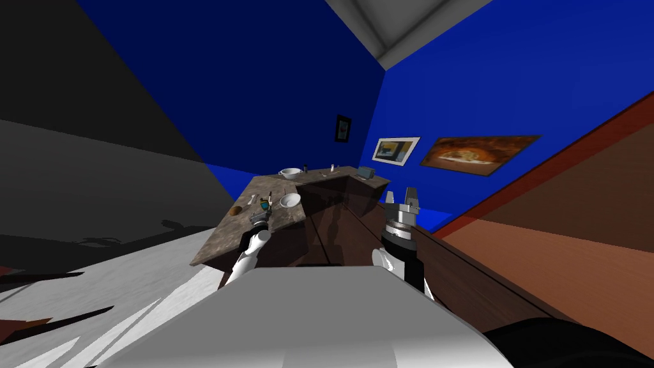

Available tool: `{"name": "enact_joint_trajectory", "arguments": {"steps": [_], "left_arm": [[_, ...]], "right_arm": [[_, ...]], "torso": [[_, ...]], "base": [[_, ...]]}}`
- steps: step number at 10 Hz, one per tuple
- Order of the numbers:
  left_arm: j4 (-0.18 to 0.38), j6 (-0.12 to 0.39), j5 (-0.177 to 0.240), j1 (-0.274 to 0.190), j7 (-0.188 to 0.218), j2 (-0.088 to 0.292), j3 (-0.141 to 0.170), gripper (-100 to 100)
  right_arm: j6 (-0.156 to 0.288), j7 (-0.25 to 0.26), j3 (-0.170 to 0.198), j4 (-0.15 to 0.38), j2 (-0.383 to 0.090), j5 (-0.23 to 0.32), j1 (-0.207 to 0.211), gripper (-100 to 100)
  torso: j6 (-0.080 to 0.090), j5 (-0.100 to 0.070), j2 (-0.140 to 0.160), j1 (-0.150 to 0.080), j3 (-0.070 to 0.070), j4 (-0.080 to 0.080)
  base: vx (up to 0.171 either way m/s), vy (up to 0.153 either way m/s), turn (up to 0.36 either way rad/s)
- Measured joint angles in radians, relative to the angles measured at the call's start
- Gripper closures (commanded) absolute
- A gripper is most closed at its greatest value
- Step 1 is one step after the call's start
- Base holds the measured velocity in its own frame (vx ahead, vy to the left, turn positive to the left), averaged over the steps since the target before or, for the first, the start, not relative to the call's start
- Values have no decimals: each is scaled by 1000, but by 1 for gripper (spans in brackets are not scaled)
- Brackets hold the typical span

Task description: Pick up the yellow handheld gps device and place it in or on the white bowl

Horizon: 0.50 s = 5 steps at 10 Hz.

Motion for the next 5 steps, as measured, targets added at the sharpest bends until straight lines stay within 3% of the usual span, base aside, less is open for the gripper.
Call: {"name": "enact_joint_trajectory", "arguments": {"steps": [2, 3, 4, 5], "left_arm": [[2, -21, -1, 16, -15, -9, -40, -100], [-2, -28, -2, 21, -24, -20, -51, -100], [-2, -29, -2, 21, -26, -21, -52, 0], [-2, -29, -2, 21, -25, -20, -52, -100]], "right_arm": [[0, 0, 0, 0, 0, 0, 0, 0], [0, 0, 0, 0, 0, 0, 0, 0], [0, 0, 0, 0, 0, 0, 0, 0], [0, 0, 0, 0, 0, 0, 0, 0]], "torso": [[0, 1, -1, 4, -1, -1], [0, 1, -2, 3, -1, -1], [0, 0, 2, -3, 1, 0], [0, -1, 5, -7, 2, 1]], "base": [[120, 184, -39], [56, 76, -16], [10, 15, 0], [63, 76, 162]]}}
